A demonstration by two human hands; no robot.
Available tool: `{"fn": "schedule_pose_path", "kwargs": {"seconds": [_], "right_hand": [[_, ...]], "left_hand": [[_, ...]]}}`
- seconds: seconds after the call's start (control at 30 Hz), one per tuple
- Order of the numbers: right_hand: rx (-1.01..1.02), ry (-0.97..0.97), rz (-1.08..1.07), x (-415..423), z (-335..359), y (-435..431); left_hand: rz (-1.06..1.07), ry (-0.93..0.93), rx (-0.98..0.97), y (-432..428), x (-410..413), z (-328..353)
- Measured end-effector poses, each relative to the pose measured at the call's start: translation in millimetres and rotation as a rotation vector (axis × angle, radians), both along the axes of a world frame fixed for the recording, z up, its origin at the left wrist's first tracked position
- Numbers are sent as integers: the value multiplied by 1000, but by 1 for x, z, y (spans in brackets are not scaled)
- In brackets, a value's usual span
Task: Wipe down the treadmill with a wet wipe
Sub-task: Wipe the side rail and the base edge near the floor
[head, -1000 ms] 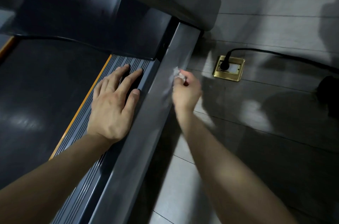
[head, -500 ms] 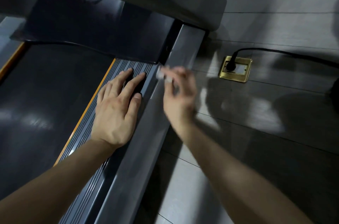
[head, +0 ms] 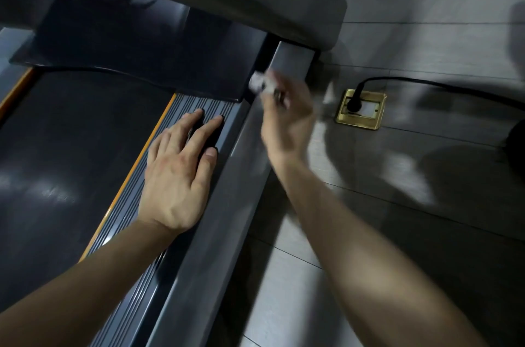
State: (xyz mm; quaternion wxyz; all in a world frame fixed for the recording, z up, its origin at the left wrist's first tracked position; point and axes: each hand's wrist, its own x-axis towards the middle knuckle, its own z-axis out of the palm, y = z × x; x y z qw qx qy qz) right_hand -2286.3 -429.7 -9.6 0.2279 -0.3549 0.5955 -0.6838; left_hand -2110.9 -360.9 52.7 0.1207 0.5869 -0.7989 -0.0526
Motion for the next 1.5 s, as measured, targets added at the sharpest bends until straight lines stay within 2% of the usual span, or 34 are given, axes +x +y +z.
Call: {"fn": "schedule_pose_path", "kwargs": {"seconds": [0.07, 0.13, 0.27, 0.37, 0.47, 0.6, 0.67, 0.8, 0.9, 0.97, 1.07, 1.13, 1.23, 1.33, 1.43, 1.5], "right_hand": [[116, -161, -147, -18, 2, -49], [176, -239, -176, -32, -8, -76], [280, -245, -65, -14, -27, -24], [153, -132, -53, 15, -36, 25], [71, -92, -121, 2, -30, -12], [272, 46, -157, -41, -35, -89], [371, -12, -60, -52, -56, -92], [407, -289, -21, -16, -106, -19], [385, -300, 29, 29, -118, 63], [234, -242, 42, 39, -100, 80], [81, -274, -16, 11, -69, 18], [148, -274, -2, -23, -57, -41], [268, -331, -40, -51, -81, -91], [485, -305, -16, -30, -113, -58], [498, -360, 36, 15, -150, 20], [551, -399, 194, 50, -158, 84]], "left_hand": [[3, 6, 6, 0, 0, 0], [3, 8, 6, 0, 0, 1], [-4, 9, 4, 0, 0, 1], [-7, 11, -8, 1, -1, 1], [-9, 17, -8, 0, -1, 1], [-6, 25, -7, 0, -1, 1], [-6, 27, -8, 1, -1, 1], [-3, 25, -4, 0, 0, 0], [0, 33, -6, 0, -1, 0], [5, 39, -6, 1, -1, 1], [7, 38, -4, 1, -1, 1], [4, 40, -9, 1, 0, 1], [0, 27, -11, 1, -1, 1], [-5, 18, -19, 1, -1, 1], [-8, -5, -25, 2, -3, 2], [-13, -44, -34, 2, -6, 3]]}}
